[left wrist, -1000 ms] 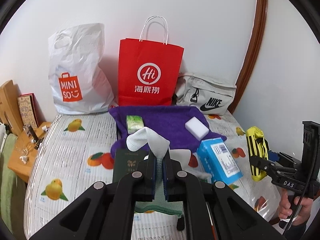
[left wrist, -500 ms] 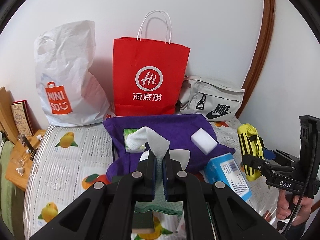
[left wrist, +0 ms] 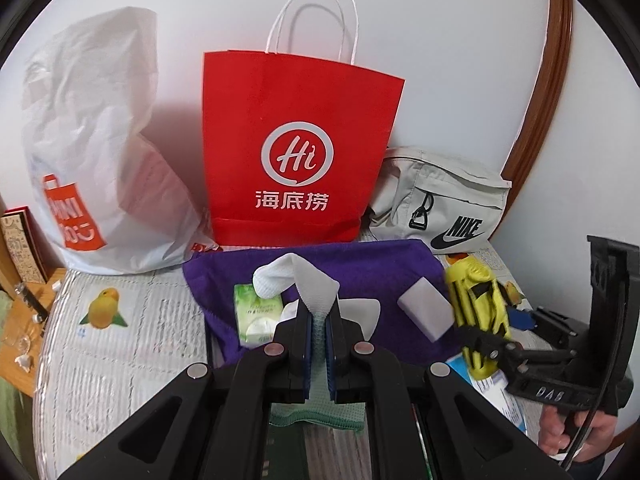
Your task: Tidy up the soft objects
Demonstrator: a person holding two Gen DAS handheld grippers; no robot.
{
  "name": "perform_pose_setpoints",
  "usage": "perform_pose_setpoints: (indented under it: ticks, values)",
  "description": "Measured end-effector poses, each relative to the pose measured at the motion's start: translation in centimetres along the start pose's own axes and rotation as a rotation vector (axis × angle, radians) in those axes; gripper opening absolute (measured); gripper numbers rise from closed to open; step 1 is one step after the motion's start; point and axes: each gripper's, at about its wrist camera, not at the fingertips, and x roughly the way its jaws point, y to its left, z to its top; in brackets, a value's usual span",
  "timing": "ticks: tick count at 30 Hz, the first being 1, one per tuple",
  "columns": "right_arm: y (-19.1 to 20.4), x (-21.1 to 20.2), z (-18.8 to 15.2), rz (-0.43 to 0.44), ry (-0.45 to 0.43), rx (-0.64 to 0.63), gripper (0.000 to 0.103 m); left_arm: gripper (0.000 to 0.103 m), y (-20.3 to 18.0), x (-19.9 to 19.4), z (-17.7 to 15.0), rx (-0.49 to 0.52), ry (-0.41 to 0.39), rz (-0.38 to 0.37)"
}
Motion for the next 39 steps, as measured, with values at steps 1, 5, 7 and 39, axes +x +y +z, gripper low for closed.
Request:
perform_pose_setpoints:
  ticks: [1, 5, 7, 39]
  values:
    - [0.0, 0.5, 0.1, 0.001, 0.006, 0.001, 0.066, 0.006, 0.0, 0.6, 0.2, 0.000, 0.005, -0.005]
    - [-0.2, 2.7, 0.4, -0.002, 0.036, -0.010, 0.066, 0.006, -0.3, 2.6, 0.5, 0.010, 0.024, -0.022]
    - [-0.3, 3.5, 0.6, -0.013, 0.055, -0.018, 0.066, 0.006, -0.1, 3.7, 0.4, 0.017, 0.044, -0.020]
    - [-0.3, 10.9, 0.6, -0.196, 0.211, -0.134, 0.071, 0.015, 4.3, 11.4, -2.7, -0.049, 0.255, 0.101]
